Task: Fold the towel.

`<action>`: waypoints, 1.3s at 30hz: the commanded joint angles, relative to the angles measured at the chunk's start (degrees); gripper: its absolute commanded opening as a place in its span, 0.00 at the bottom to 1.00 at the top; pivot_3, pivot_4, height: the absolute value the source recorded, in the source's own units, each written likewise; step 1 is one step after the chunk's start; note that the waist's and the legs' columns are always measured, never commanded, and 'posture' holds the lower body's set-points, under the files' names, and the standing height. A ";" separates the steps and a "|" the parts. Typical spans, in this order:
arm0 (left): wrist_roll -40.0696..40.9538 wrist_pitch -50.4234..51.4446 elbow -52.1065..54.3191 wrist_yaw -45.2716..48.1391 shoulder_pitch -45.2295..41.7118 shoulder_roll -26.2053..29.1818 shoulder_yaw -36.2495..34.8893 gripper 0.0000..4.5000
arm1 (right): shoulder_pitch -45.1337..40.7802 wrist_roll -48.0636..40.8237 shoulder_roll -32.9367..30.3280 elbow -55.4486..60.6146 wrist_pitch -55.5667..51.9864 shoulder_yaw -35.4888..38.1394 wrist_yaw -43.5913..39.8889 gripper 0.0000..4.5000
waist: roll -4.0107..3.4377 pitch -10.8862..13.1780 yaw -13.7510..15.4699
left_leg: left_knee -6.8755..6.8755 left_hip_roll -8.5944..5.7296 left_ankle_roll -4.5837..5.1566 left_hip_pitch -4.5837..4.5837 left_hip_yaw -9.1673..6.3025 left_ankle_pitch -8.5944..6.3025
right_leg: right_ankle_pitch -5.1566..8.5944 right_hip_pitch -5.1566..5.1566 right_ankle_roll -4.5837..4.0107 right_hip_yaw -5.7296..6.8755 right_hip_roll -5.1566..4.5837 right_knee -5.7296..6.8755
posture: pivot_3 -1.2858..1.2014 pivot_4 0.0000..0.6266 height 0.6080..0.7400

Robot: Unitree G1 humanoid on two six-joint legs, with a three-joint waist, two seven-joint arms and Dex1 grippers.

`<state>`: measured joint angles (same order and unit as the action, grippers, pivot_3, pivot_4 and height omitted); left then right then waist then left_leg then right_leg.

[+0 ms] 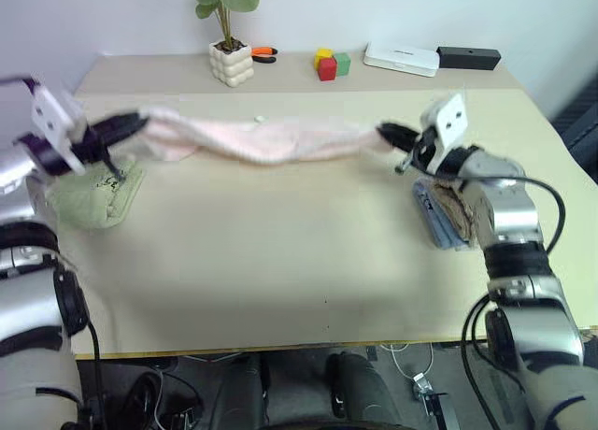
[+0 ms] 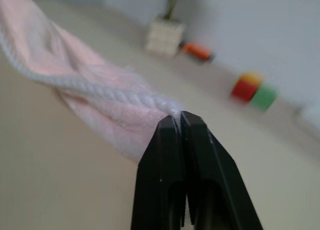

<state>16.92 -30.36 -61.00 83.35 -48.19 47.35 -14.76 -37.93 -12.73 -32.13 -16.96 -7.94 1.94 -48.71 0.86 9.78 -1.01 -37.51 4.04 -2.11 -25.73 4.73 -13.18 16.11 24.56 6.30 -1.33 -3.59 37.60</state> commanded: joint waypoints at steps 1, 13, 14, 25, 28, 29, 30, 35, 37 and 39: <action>4.19 2.13 6.07 8.62 5.95 3.39 -1.19 0.00 | 4.49 -1.91 -4.25 11.04 -5.07 -0.53 -4.16 0.01 | 0.01 0.00 -0.02 | 0.00 0.02 0.03 0.03 0.00 -0.02 | 0.00 0.00 0.00 -0.01 0.01 0.02 | 0.52 0.24 0.96; 12.19 2.40 15.86 9.15 26.40 14.10 6.42 0.00 | 20.03 -11.29 -21.98 30.27 -18.47 1.38 -20.85 0.01 | 0.09 -0.06 0.53 | -0.10 0.05 0.32 0.33 -0.03 -0.19 | 0.03 -0.20 -0.07 -0.01 -0.01 0.25 | 0.52 0.24 0.96; 12.31 1.51 15.80 9.15 27.10 14.67 7.06 0.00 | 20.73 -11.65 -22.76 30.85 -18.51 1.59 -21.60 0.01 | 0.09 -0.06 0.48 | -0.14 0.05 0.33 0.34 -0.03 -0.20 | 0.03 -0.20 -0.08 -0.02 -0.01 0.27 | 0.52 0.24 0.96; 20.41 6.41 20.38 9.15 34.54 17.72 9.63 0.00 | 28.47 -14.44 -29.03 37.72 -22.69 2.83 -23.23 0.01 | 0.12 -0.08 0.36 | -0.27 0.13 0.38 0.35 -0.03 -0.24 | 0.15 -0.19 -0.29 -0.02 -0.01 0.37 | 0.52 0.24 0.96; 20.57 7.25 19.87 9.15 32.40 16.83 10.10 0.00 | 24.99 -10.19 -27.16 33.25 -19.01 0.27 -20.85 0.01 | 0.12 -0.08 0.44 | -0.34 0.14 0.37 0.34 -0.02 -0.24 | 0.16 -0.19 -0.32 -0.01 0.00 0.39 | 0.52 0.24 0.96; 20.34 7.15 19.77 9.15 31.66 16.57 10.33 0.00 | 23.90 -9.27 -26.40 31.63 -18.03 -0.12 -20.20 0.01 | 0.12 -0.08 0.55 | -0.36 0.13 0.39 0.34 -0.02 -0.25 | 0.16 -0.19 -0.32 -0.01 0.01 0.39 | 0.52 0.24 0.96; 20.20 7.34 19.47 9.15 30.45 16.10 10.34 0.00 | 22.74 -8.76 -25.75 30.09 -17.64 -0.28 -19.61 0.01 | 0.13 -0.08 0.65 | -0.37 0.13 0.40 0.33 -0.01 -0.26 | 0.16 -0.19 -0.32 -0.01 0.00 0.39 | 0.52 0.24 0.96; 15.94 4.92 13.36 9.15 22.44 12.81 9.77 0.00 | 16.81 -4.49 -22.15 22.16 -11.78 -1.96 -17.13 0.01 | 0.13 -0.08 1.05 | -0.46 0.11 0.45 0.30 0.03 -0.29 | 0.07 -0.20 -0.15 -0.01 0.03 0.41 | 0.52 0.24 0.96; 12.75 2.89 8.63 8.72 17.54 10.81 9.39 0.00 | 13.25 -2.26 -19.47 17.80 -9.44 -2.87 -14.62 0.01 | 0.13 -0.08 1.24 | -0.47 0.11 0.45 0.31 0.03 -0.29 | 0.06 -0.20 -0.14 -0.02 0.04 0.42 | 0.52 0.24 0.96; 9.20 1.08 3.88 5.98 12.64 9.10 9.57 0.00 | 10.69 0.63 -17.59 14.06 -5.44 -4.14 -13.00 0.01 | 0.13 -0.08 1.40 | -0.52 0.11 0.45 0.30 0.04 -0.28 | 0.06 -0.20 -0.13 -0.01 0.06 0.44 | 0.52 0.24 0.96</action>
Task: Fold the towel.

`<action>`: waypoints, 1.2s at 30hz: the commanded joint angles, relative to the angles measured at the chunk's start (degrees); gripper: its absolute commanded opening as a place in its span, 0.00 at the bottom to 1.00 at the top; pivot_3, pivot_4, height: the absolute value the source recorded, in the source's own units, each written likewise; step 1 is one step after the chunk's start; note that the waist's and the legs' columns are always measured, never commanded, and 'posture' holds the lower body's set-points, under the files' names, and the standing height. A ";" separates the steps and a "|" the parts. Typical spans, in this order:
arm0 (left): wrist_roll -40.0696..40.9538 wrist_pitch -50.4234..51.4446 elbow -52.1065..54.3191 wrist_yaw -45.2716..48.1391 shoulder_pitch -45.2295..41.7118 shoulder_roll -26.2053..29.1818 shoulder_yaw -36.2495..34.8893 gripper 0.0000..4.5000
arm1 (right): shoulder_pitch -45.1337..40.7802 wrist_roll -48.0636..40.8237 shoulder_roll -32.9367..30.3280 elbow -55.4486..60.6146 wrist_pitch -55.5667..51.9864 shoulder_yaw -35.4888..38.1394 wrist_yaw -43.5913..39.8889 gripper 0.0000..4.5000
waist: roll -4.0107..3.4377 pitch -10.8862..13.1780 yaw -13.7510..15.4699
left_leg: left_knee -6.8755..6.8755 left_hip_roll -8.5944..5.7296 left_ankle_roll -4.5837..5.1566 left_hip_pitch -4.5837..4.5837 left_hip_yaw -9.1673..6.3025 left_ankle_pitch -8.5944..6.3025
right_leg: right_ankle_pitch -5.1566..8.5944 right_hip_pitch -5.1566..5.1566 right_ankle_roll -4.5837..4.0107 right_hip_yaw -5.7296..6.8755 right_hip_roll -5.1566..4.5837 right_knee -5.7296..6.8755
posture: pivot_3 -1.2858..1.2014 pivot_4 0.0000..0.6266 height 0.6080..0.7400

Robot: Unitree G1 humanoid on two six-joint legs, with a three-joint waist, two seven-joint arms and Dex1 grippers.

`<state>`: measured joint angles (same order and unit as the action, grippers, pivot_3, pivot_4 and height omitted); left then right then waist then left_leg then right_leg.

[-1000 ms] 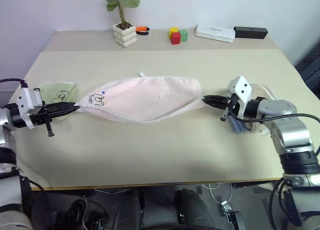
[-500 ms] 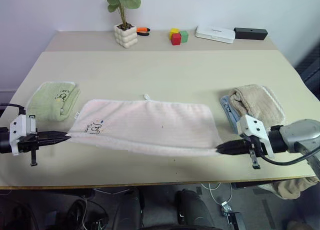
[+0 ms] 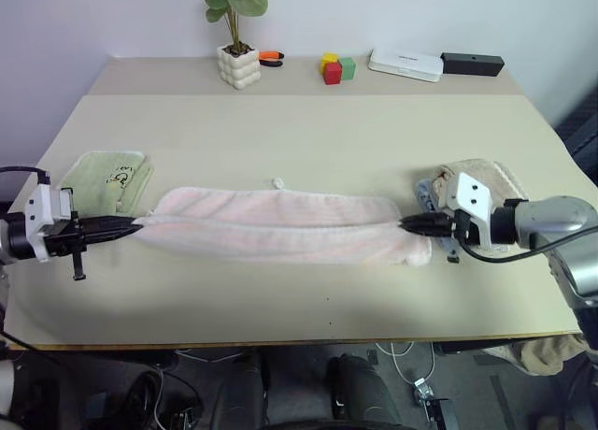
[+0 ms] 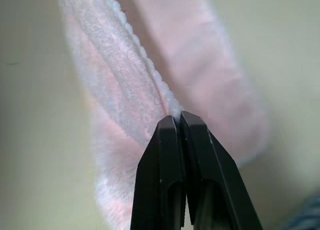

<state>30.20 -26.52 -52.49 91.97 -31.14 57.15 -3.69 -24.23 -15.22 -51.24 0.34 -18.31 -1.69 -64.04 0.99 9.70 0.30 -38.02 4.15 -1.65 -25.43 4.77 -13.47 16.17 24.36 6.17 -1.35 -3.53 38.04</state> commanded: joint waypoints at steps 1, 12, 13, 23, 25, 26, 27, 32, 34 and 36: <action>-5.31 -3.80 -6.40 -3.76 -6.43 -1.56 -1.65 0.00 | -3.99 3.88 2.40 -4.62 5.77 -0.82 2.85 0.01 | 0.00 0.00 0.22 | -0.01 0.00 0.00 -0.01 0.00 0.00 | 0.00 0.00 0.00 0.00 0.00 0.00 | 0.52 0.24 0.96; -18.47 -9.69 -15.63 -18.73 -15.60 -7.95 -0.63 0.00 | -9.94 10.21 7.41 -14.68 12.93 -2.18 7.73 0.01 | 0.00 0.00 0.27 | -0.03 -0.01 0.00 -0.03 0.00 0.00 | 0.00 0.00 0.02 -0.01 0.00 0.02 | 0.52 0.24 0.96; -19.24 -9.89 -15.84 -19.33 -15.80 -8.30 -0.63 0.00 | -10.00 10.64 7.54 -15.15 13.16 -2.13 8.15 0.01 | 0.00 0.00 0.27 | -0.03 -0.01 0.00 -0.04 0.00 0.00 | 0.00 0.01 0.03 -0.01 0.00 0.02 | 0.52 0.24 0.96; -24.69 -8.25 -16.78 -20.39 -14.56 -8.76 0.38 0.00 | -8.50 13.49 8.67 -15.51 14.95 -3.09 9.32 0.01 | 0.00 0.00 0.27 | -0.04 -0.01 0.00 -0.03 0.01 0.00 | -0.01 0.00 0.03 -0.01 0.00 0.04 | 0.52 0.24 0.96; -24.74 -7.86 -16.91 -21.58 -14.80 -8.96 -0.45 0.00 | -8.36 13.40 8.79 -15.36 14.90 -3.02 9.32 0.01 | 0.00 0.00 0.29 | -0.04 -0.01 0.00 -0.04 0.01 0.00 | -0.01 0.00 0.03 -0.01 0.00 0.03 | 0.52 0.24 0.96; -25.18 -7.90 -16.98 -22.91 -14.88 -8.94 -0.54 0.00 | -8.28 13.45 8.81 -15.26 14.69 -3.05 9.33 0.01 | 0.00 0.00 0.29 | -0.04 -0.01 0.00 -0.04 0.01 0.00 | 0.00 0.00 0.03 -0.01 -0.01 0.04 | 0.52 0.24 0.96; -25.76 -7.47 -17.08 -24.94 -15.14 -8.94 -0.48 0.07 | -8.25 13.27 8.91 -15.37 14.29 -3.20 8.86 0.00 | 0.00 0.00 0.30 | -0.04 -0.01 0.00 -0.04 0.01 0.00 | -0.01 0.00 0.03 -0.01 -0.01 0.04 | 0.52 0.24 0.96; -24.14 -5.88 -15.49 -21.14 -14.59 -9.87 -1.27 0.52 | -7.47 11.72 8.99 -14.10 11.20 -3.55 5.38 0.41 | 0.00 0.00 0.33 | -0.04 -0.01 0.00 -0.03 0.01 0.00 | -0.01 -0.01 0.03 0.00 0.00 0.04 | 0.52 0.24 0.96; -23.84 -5.77 -15.07 -22.15 -15.01 -10.06 -2.04 0.76 | -7.60 12.21 8.94 -13.92 11.40 -3.55 5.52 0.65 | 0.00 0.00 0.27 | -0.05 -0.01 -0.01 -0.04 0.01 0.01 | -0.01 -0.01 0.03 -0.01 0.00 0.04 | 0.52 0.24 0.96; -23.43 -5.17 -14.64 -22.44 -15.48 -10.22 -2.64 0.98 | -7.88 13.09 8.76 -14.13 12.15 -3.54 6.32 0.88 | 0.00 0.00 0.25 | -0.05 -0.01 0.00 -0.03 0.00 0.00 | -0.01 0.00 0.03 0.00 0.00 0.04 | 0.52 0.24 0.96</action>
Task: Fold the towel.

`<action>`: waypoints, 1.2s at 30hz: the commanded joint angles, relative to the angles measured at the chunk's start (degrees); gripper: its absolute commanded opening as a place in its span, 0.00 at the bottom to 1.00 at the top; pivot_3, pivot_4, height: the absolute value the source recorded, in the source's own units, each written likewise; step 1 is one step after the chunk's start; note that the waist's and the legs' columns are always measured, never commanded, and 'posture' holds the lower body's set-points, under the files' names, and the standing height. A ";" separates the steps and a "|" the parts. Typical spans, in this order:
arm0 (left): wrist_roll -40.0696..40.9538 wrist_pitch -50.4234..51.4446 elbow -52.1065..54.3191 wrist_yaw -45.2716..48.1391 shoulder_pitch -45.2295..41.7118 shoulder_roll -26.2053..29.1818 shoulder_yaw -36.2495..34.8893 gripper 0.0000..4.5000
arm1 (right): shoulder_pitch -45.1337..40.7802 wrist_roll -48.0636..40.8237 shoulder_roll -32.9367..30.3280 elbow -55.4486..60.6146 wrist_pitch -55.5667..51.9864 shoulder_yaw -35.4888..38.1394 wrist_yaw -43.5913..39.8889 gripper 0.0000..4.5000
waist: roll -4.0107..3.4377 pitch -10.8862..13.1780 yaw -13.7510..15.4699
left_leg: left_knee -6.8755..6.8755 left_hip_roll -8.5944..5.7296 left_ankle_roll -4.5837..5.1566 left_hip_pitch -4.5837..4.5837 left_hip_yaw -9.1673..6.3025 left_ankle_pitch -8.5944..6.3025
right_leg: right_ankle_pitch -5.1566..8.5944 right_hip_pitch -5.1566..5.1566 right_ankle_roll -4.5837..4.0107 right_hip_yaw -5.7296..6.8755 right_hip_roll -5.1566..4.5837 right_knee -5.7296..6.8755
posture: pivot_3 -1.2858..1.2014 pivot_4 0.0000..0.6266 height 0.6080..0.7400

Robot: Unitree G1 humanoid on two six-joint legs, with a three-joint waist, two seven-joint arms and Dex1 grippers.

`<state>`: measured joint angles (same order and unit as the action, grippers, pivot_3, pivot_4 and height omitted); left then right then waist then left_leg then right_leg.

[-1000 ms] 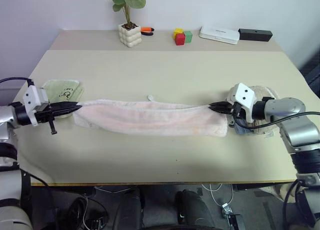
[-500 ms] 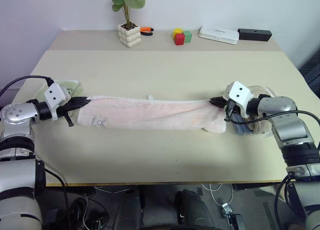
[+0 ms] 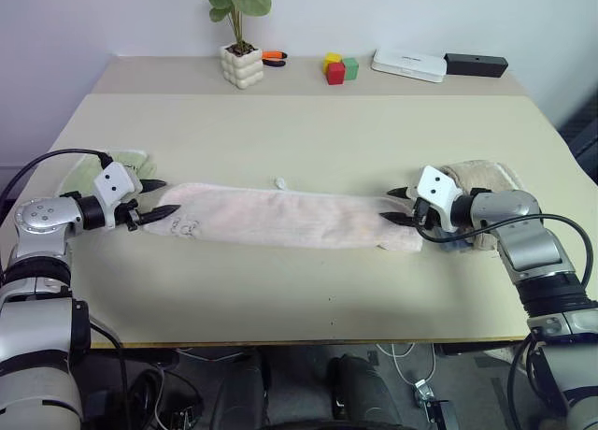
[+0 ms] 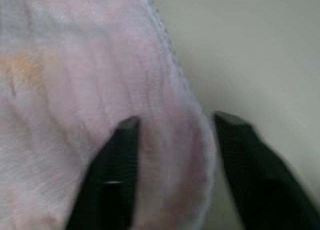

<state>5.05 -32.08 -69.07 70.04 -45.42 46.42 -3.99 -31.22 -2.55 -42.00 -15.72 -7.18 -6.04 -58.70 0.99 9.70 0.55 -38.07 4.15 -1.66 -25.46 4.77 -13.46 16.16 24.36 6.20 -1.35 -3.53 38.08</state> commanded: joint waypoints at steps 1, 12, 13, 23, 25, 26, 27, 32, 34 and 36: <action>1.91 0.53 2.26 -0.14 -1.32 0.48 -2.52 1.00 | -1.08 0.92 -0.52 1.68 1.45 0.87 1.61 0.99 | 0.00 0.00 -0.01 | 0.00 0.00 0.00 0.00 0.00 0.00 | 0.00 0.00 0.00 0.00 0.00 0.00 | 0.52 0.24 0.96; 21.73 38.96 23.02 -3.50 -0.59 -5.43 -15.74 1.00 | -2.41 -13.04 7.73 12.13 -13.98 10.14 9.39 0.99 | 0.01 0.00 -0.30 | 0.01 0.00 -0.01 0.00 -0.07 0.01 | 0.00 -0.02 0.01 0.00 0.01 0.03 | 0.52 0.24 0.96; 23.87 43.30 27.04 -5.62 0.44 -6.66 -16.55 1.00 | -1.85 -14.32 9.73 14.63 -16.43 10.50 11.52 0.87 | 0.01 0.00 -0.36 | 0.01 0.00 -0.02 0.01 -0.08 0.01 | 0.00 -0.03 0.01 0.00 0.01 0.05 | 0.52 0.24 0.96; 32.82 58.70 61.12 -31.02 17.32 -26.95 -16.66 0.01 | 5.24 -10.75 35.17 23.43 -21.47 9.00 42.53 0.00 | 0.04 -0.04 -0.09 | -0.01 0.00 -0.12 0.01 -0.18 0.07 | 0.00 -0.07 0.01 0.01 0.01 0.10 | 0.52 0.24 0.96; 32.37 59.73 62.77 -35.28 19.37 -30.79 -15.34 0.01 | 7.97 -9.84 36.76 21.08 -19.40 8.17 43.49 0.00 | 0.04 -0.05 0.09 | -0.02 -0.04 -0.11 0.02 -0.20 0.06 | 0.00 -0.12 0.01 0.00 0.00 0.07 | 0.52 0.24 0.96; 31.92 59.74 62.74 -36.73 19.88 -31.95 -15.06 0.01 | 9.11 -9.99 37.08 19.87 -18.63 8.39 43.40 0.00 | 0.07 -0.08 0.14 | -0.03 -0.08 -0.10 0.02 -0.21 0.06 | 0.00 -0.15 0.01 0.00 -0.03 0.07 | 0.52 0.24 0.96; 31.46 59.54 62.09 -38.22 20.20 -33.05 -15.03 0.01 | 10.43 -8.99 36.40 18.74 -17.23 7.78 42.99 0.00 | 0.09 -0.09 0.14 | -0.03 -0.10 -0.09 0.05 -0.23 0.06 | 0.00 -0.20 0.01 0.00 -0.03 0.03 | 0.52 0.24 0.96; 28.29 56.40 57.63 -40.08 21.39 -32.79 -15.09 0.01 | 13.57 -4.36 33.10 14.37 -11.21 7.14 44.27 0.00 | 0.09 -0.09 -0.24 | 0.02 -0.12 -0.09 0.09 -0.28 0.05 | 0.00 -0.23 0.01 0.00 -0.01 0.00 | 0.52 0.24 0.96; 28.04 54.85 55.46 -39.58 21.59 -31.69 -16.23 0.01 | 13.40 -3.38 32.08 12.11 -9.53 8.83 46.24 0.00 | 0.10 -0.10 -0.37 | 0.04 -0.12 -0.09 0.10 -0.30 0.05 | 0.00 -0.23 0.01 0.00 0.00 0.00 | 0.52 0.24 0.96; 26.71 52.37 53.22 -38.36 21.88 -29.85 -16.41 0.01 | 13.28 -2.39 30.99 10.57 -8.05 9.38 47.20 0.00 | 0.10 -0.10 -0.39 | 0.04 -0.12 -0.09 0.10 -0.30 0.05 | 0.00 -0.23 0.01 0.00 0.00 -0.01 | 0.52 0.24 0.96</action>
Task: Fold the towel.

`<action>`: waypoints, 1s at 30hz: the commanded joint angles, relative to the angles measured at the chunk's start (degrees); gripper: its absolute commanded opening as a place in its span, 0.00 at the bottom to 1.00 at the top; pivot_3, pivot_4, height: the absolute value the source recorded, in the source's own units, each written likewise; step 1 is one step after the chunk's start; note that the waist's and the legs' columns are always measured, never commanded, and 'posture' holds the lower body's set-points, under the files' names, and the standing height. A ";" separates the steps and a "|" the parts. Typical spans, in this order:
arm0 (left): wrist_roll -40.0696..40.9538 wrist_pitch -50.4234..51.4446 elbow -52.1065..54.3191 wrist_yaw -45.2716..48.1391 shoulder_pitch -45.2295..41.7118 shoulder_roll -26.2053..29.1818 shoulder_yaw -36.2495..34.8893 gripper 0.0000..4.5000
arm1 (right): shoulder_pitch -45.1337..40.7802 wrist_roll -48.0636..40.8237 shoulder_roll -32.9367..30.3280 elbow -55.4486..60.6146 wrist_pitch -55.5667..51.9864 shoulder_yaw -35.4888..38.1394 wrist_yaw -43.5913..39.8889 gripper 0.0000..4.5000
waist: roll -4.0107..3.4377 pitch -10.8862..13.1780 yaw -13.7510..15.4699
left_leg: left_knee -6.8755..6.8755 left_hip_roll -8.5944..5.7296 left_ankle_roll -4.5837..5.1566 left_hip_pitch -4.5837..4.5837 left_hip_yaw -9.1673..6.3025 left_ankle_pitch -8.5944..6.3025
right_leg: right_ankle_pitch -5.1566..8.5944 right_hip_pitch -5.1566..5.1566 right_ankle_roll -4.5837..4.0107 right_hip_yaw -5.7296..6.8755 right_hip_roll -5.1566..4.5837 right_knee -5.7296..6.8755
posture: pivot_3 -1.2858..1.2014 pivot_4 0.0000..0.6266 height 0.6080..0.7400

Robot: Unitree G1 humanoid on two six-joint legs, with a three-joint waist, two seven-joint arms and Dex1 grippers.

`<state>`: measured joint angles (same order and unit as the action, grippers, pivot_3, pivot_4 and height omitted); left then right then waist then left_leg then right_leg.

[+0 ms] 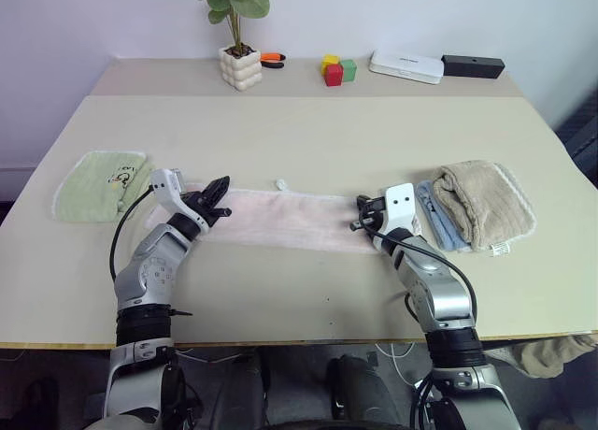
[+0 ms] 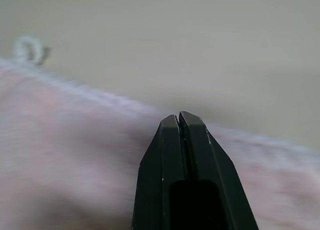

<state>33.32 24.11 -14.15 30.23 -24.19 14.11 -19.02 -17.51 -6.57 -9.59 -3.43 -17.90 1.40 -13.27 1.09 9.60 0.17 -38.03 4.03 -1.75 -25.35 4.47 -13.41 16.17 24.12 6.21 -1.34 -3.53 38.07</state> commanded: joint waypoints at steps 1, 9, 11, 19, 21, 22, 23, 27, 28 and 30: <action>-2.25 -4.95 -3.27 1.83 0.65 3.60 -1.55 0.01 | -0.48 1.94 -1.79 -2.13 3.31 2.20 2.31 0.00 | 0.00 0.00 -0.02 | 0.00 0.00 0.00 0.00 0.01 0.00 | 0.00 0.00 0.00 0.00 0.00 -0.01 | 0.52 0.24 0.96; -3.13 -9.24 -8.06 3.51 -0.39 8.44 -2.93 0.01 | -1.75 3.02 -5.35 -4.73 7.10 1.45 -0.51 0.00 | 0.00 0.00 0.20 | 0.00 0.00 0.00 0.00 0.01 0.00 | 0.00 -0.02 0.00 0.01 -0.02 -0.02 | 0.52 0.24 0.96; -0.73 -6.68 -7.42 4.75 -0.55 9.13 -4.02 0.01 | -2.39 0.21 -5.31 -4.11 6.09 2.46 -2.67 0.00 | 0.00 0.00 0.18 | 0.00 0.00 0.00 0.00 0.02 0.00 | 0.00 -0.02 0.00 0.01 -0.02 -0.02 | 0.52 0.24 0.96; 0.96 -3.95 2.22 12.19 0.74 11.38 -0.12 0.40 | -2.61 -20.65 -5.21 12.16 -9.41 8.04 -11.44 0.50 | 0.00 0.00 0.15 | 0.03 0.01 0.00 -0.01 0.00 0.00 | 0.00 -0.02 0.00 0.01 -0.02 -0.02 | 0.52 0.24 0.96; 1.64 -3.52 3.72 13.42 0.77 11.89 0.22 0.64 | -0.30 -26.22 -6.67 17.00 -14.57 9.79 -12.75 0.73 | 0.00 0.00 0.39 | 0.03 0.01 0.01 -0.01 0.01 -0.01 | 0.00 -0.02 -0.01 0.01 -0.02 -0.03 | 0.52 0.24 0.96; 1.09 -4.09 4.46 15.25 1.01 12.81 1.06 0.74 | 1.76 -30.06 -7.69 19.50 -17.61 11.63 -13.42 0.84 | 0.00 0.00 0.46 | 0.03 0.01 0.02 -0.02 0.00 -0.01 | 0.00 -0.03 -0.01 0.01 -0.02 -0.05 | 0.52 0.24 0.96; 0.41 -4.87 4.99 17.25 1.33 13.74 1.87 0.87 | 3.50 -33.76 -8.34 21.31 -20.57 13.54 -13.44 0.96 | 0.00 0.00 0.56 | 0.03 0.01 0.03 -0.02 0.01 -0.02 | 0.00 -0.04 -0.01 0.01 -0.02 -0.07 | 0.52 0.24 0.96; -0.78 -7.48 5.11 24.07 1.71 17.08 3.90 1.00 | 9.66 -45.30 -9.83 26.64 -29.35 19.44 -9.71 1.00 | 0.01 0.00 0.45 | 0.04 0.01 0.05 0.00 0.00 -0.03 | 0.01 -0.09 -0.02 0.03 -0.04 -0.10 | 0.52 0.24 0.96; -0.82 -8.47 4.84 25.93 1.68 17.69 4.13 1.00 | 10.81 -47.38 -10.02 27.79 -30.80 20.27 -8.74 1.00 | 0.00 0.00 0.38 | 0.04 0.01 0.05 0.02 0.00 -0.03 | 0.01 -0.09 -0.03 0.03 -0.03 -0.10 | 0.52 0.24 0.96; -0.50 -10.04 3.12 30.18 1.03 19.17 4.35 1.00 | 14.31 -55.12 -9.10 31.04 -33.58 22.84 -4.59 1.00 | 0.00 0.00 0.36 | 0.07 0.01 0.05 0.02 -0.01 -0.04 | 0.01 -0.08 -0.03 0.03 -0.03 -0.10 | 0.52 0.24 0.96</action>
<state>32.92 16.27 -11.12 57.32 -22.45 32.03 -14.30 -3.93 -55.24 -19.02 23.12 -49.72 21.96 -20.19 1.09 9.60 0.54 -37.94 4.04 -1.69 -25.33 4.46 -13.45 16.18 24.04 6.17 -1.32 -3.56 37.98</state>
